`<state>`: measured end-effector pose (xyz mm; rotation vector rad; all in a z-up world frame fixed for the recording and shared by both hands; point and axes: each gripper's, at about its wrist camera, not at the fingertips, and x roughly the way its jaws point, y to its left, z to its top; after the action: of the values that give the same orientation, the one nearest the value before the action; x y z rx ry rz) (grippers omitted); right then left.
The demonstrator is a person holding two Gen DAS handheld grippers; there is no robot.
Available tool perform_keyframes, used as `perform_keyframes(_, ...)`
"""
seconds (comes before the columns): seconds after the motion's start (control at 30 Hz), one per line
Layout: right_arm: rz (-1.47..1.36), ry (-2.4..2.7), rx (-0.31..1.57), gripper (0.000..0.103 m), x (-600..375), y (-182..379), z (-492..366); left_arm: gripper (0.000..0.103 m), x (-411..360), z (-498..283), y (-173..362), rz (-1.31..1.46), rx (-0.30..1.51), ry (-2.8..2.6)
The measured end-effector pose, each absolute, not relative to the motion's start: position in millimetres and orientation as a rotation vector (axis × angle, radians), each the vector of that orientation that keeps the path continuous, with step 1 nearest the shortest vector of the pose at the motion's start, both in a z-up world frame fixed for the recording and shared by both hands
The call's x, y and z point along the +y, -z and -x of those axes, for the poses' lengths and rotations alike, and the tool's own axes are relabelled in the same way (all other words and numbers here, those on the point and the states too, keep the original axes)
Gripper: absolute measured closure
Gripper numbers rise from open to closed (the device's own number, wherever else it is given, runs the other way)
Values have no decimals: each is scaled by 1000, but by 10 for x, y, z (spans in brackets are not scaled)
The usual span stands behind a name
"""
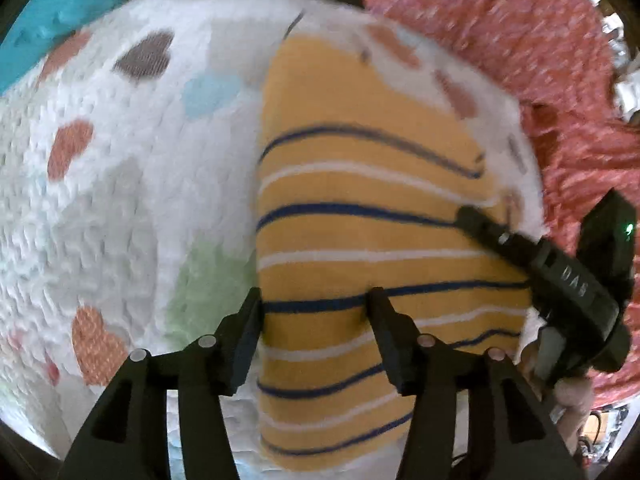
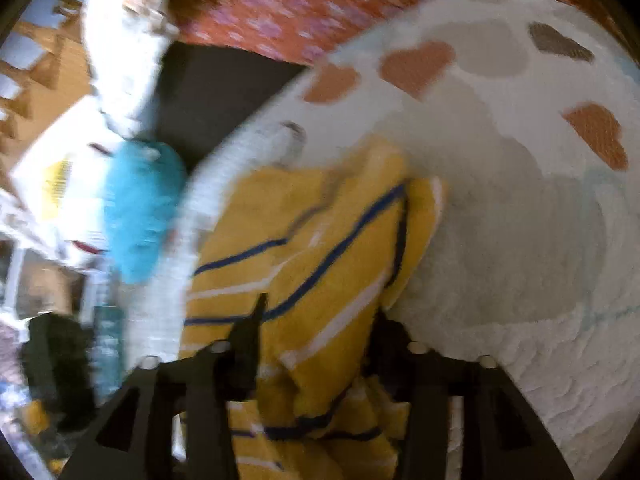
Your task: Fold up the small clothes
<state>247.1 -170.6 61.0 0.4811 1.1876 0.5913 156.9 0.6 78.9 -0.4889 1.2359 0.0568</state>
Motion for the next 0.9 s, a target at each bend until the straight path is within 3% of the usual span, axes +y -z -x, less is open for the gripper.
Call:
perform_keyframes(0.1, -492, -545, 1201, 30, -1803, -466, -2394, 43, 41, -1444, -725, 543, 1217, -41)
perform_keyframes(0.43, -418, -655, 972, 30, -1891, -1348, -1688, 43, -89, -651, -1141, 338, 988, -231)
perform_keyframes(0.57, -406, -706, 1098, 30, -1705, -971, -1539, 43, -86, -311, -1362, 321, 911, -282)
perform_keyframes(0.63, -455, -606, 1170, 43, -1828, -663, -1592, 42, -115, -151, -1528, 294, 861, -318)
perform_keyframes(0.7, -507, -562, 1176, 48, -2010, -596, -1547, 29, -145, 58, -1738, 250, 788, -376)
perform_keyframes(0.8, -460, -536, 1128, 44, -2198, -819, -1296, 7, -248, 353, -2054, 162, 640, -518)
perform_keyframes(0.9, -387, -516, 1060, 36, -2326, -1044, -946, 0, -390, 634, -2325, 105, 530, -638)
